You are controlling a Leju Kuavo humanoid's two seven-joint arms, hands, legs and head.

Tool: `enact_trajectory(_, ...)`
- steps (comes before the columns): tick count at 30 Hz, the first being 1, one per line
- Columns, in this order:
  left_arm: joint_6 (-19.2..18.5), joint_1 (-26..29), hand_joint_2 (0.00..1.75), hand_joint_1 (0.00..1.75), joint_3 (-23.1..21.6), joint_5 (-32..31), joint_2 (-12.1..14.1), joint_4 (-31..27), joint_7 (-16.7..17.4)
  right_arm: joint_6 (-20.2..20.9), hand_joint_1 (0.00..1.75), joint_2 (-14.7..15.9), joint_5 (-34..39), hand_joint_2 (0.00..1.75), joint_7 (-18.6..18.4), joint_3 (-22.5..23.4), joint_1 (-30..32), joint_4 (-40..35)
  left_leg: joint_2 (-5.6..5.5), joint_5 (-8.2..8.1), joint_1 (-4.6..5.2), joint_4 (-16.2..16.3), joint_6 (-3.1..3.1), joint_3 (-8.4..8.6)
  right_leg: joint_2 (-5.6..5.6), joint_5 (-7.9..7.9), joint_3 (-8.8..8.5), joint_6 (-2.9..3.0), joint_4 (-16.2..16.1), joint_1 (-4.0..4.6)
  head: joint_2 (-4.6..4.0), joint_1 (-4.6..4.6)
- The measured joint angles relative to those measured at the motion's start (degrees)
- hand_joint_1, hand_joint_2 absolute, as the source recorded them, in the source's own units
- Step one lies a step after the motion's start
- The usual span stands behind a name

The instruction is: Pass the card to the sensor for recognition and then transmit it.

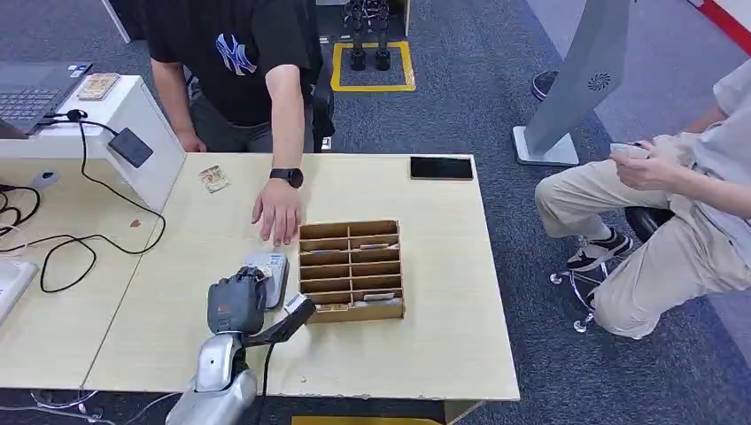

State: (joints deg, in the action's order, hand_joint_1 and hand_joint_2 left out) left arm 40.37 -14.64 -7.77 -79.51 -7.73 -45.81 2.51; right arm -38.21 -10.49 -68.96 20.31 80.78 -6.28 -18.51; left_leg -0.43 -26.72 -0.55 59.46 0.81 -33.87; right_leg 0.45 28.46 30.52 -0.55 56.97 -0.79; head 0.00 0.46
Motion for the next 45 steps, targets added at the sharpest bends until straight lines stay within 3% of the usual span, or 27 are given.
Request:
enact_trajectory(1, 0.04, 0.27, 1.75, 1.75, 1.35, 2.41, -0.57, -0.73, -2.59, 0.0, 0.0, 0.0, 0.0, 1.75, -0.26, -0.11, 0.02, -0.02, 0.0, 0.0, 0.0, 0.0, 0.0, 0.0, 0.0, 0.0, 0.01, 0.0, 0.0, 0.0, 0.0, 0.0)
enact_trajectory(5, 0.13, 0.23, 1.75, 1.75, 10.53, 18.02, -5.47, -3.61, -19.46, 0.0, 0.0, -0.07, -0.37, 1.75, -1.14, -0.15, 0.09, -0.55, -0.09, 0.03, -0.01, 0.01, -0.02, -0.06, -0.07, 0.0, 0.06, 0.0, -0.01, -0.01, 0.0, 0.02)
enact_trajectory(6, 0.11, -0.14, 1.75, 1.75, 12.48, 22.55, -6.64, -4.29, -22.52, 0.0, 0.0, -0.2, -0.48, 1.75, -1.38, -0.15, 0.08, -0.78, -0.08, 0.03, -0.01, 0.01, -0.02, -0.06, -0.07, -0.01, 0.06, 0.0, -0.01, -0.01, 0.0, 0.02)
enact_trajectory(8, 0.09, -0.7, 1.75, 1.75, 14.17, 27.63, -8.49, -6.59, -24.67, 0.0, 0.0, -0.39, -0.7, 1.75, -1.62, -0.17, 0.12, -1.27, -0.08, 0.03, -0.01, 0.02, -0.02, -0.1, -0.07, -0.02, 0.08, -0.01, -0.01, -0.01, 0.0, 0.02)
enact_trajectory(11, -0.04, -0.93, 1.75, 1.75, 13.65, 33.07, -9.82, -11.34, -23.25, 0.0, 0.0, -0.81, -1.22, 1.75, -1.86, -0.2, 0.21, -1.79, -0.07, 0.03, 0.0, 0.04, -0.03, -0.13, -0.05, -0.02, 0.13, -0.01, -0.01, -0.01, 0.0, 0.0)
enact_trajectory(14, -0.15, -1.0, 1.75, 1.75, 10.12, 40.59, -9.58, -15.97, -20.34, 0.0, 0.0, -1.14, -1.22, 1.75, -1.99, -0.2, 0.36, -2.43, -0.09, 0.03, 0.0, 0.04, -0.03, -0.19, -0.06, -0.02, 0.19, -0.01, -0.01, 0.0, 0.0, 0.0)
enact_trajectory(23, -0.18, -4.19, 1.75, 1.75, 1.13, 45.12, -6.43, -23.74, -16.82, 0.0, 0.0, -1.46, -2.12, 1.75, -2.03, -0.28, 0.4, -2.99, -0.11, 0.03, -0.01, 0.03, -0.03, -0.31, -0.07, -0.02, 0.31, -0.01, 0.0, 0.02, 0.0, 0.0)
enact_trajectory(36, -0.22, -12.25, 1.75, 1.75, -1.52, 48.58, -3.83, -23.15, -12.86, 0.0, 0.0, -1.46, -3.39, 1.75, -2.23, -1.66, 0.35, -2.95, -0.11, 0.03, -0.01, 0.04, -0.03, -0.39, -0.06, -0.02, 0.39, -0.01, 0.0, 0.01, 0.0, 0.02)
enact_trajectory(45, -0.24, -18.55, 1.75, 1.75, -1.59, 49.63, -3.08, -18.45, -11.42, 0.0, 0.0, -1.46, -4.22, 1.75, -2.43, -2.77, 0.21, -2.91, -0.1, 0.04, -0.01, 0.05, -0.05, -0.45, -0.01, -0.02, 0.44, -0.01, 0.01, 0.01, 0.0, 0.02)
